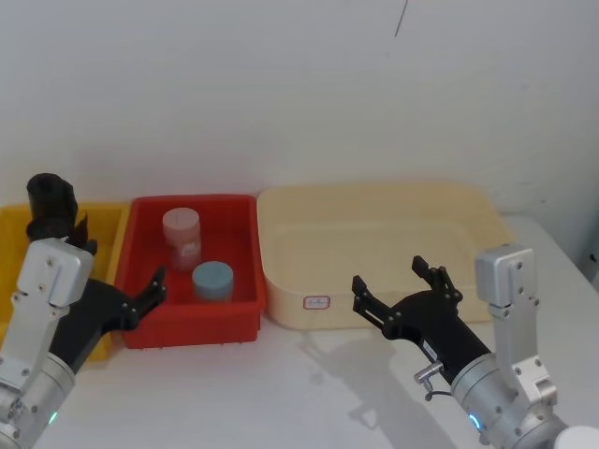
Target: Pick up the garbage bag with the one hand and transfer it to the other hand.
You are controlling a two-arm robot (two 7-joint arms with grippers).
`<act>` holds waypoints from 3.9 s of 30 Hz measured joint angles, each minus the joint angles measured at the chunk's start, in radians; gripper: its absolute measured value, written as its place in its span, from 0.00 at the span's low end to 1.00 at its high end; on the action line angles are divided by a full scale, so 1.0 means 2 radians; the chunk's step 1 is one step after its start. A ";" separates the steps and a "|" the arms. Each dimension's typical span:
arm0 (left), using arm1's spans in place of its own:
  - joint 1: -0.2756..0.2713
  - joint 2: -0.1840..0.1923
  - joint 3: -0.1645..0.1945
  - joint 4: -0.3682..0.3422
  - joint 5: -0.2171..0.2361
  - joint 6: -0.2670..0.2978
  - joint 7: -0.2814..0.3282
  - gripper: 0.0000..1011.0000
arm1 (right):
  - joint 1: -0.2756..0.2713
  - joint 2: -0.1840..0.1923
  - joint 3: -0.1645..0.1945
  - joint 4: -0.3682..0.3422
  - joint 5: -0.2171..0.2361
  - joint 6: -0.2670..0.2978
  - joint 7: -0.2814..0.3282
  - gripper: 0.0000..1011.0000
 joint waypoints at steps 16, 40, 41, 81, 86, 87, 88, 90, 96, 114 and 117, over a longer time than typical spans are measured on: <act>0.001 0.000 -0.001 -0.001 0.000 0.000 0.000 0.99 | 0.000 0.000 0.000 0.000 0.000 0.000 0.000 0.99; 0.052 0.034 -0.069 -0.043 -0.056 0.053 -0.009 0.99 | 0.000 0.000 0.000 0.000 0.000 0.000 0.000 0.99; 0.053 0.034 -0.072 -0.043 -0.058 0.055 -0.009 0.99 | 0.000 0.000 0.000 0.000 0.000 0.000 0.000 0.99; -0.040 -0.011 -0.077 0.049 -0.083 0.104 -0.042 0.99 | 0.000 0.000 0.000 0.000 0.000 0.000 0.000 0.99; -0.051 -0.015 -0.072 0.061 -0.074 0.101 -0.045 0.99 | 0.000 0.000 0.000 0.000 0.000 0.000 0.000 0.99; -0.052 -0.015 -0.071 0.062 -0.073 0.100 -0.045 0.99 | 0.000 0.000 0.000 0.000 0.000 0.000 0.000 0.99; -0.054 -0.016 -0.070 0.064 -0.072 0.100 -0.045 0.96 | 0.000 0.000 0.000 0.000 0.000 0.000 0.000 0.99; -0.056 -0.016 -0.069 0.066 -0.070 0.099 -0.046 0.93 | 0.000 0.000 0.000 0.000 0.000 0.000 0.000 0.99; -0.063 -0.018 -0.066 0.073 -0.065 0.097 -0.047 0.78 | 0.000 0.000 0.000 0.000 0.000 0.000 0.000 0.99; -0.068 -0.020 -0.063 0.078 -0.061 0.095 -0.051 0.47 | 0.000 0.000 0.000 0.000 0.000 0.000 0.000 0.99; -0.068 -0.017 -0.063 0.074 -0.061 0.095 -0.056 0.47 | 0.000 0.000 0.000 0.000 0.000 0.000 0.000 0.99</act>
